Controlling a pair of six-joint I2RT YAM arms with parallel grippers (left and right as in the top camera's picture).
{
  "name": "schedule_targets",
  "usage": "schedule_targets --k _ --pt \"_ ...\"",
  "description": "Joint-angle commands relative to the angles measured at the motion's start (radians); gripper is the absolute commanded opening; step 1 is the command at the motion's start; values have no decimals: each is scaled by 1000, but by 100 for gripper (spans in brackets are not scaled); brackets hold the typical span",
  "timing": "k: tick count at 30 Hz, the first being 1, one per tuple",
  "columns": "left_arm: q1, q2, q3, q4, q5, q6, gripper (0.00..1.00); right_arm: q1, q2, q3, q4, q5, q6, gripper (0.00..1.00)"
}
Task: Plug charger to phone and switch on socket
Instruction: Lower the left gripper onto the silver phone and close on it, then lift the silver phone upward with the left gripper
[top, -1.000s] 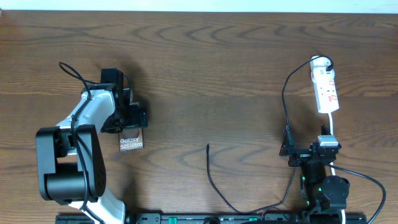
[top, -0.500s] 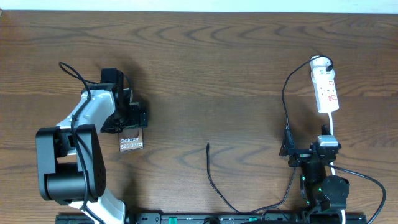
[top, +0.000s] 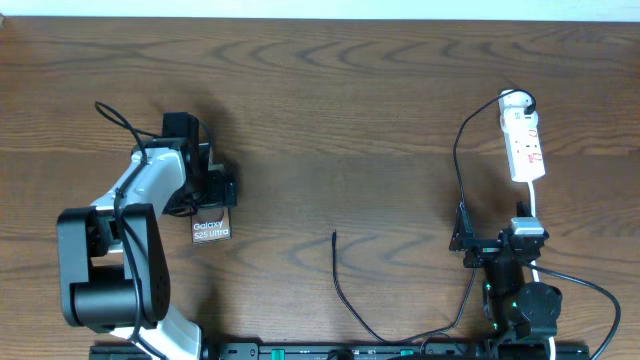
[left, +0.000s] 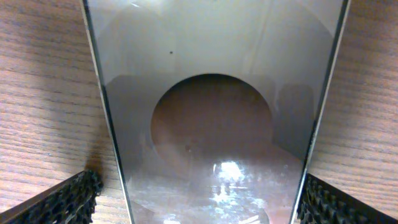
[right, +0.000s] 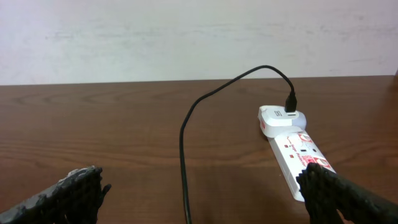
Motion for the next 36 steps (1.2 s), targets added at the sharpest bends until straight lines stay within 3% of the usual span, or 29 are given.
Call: schedule_targets --k 1,36 --pt "4 27 -58 12 8 10 99 10 -5 -1 -5 5 10 99" --pt "4 27 -60 53 8 10 99 10 -5 -1 -5 5 10 99"
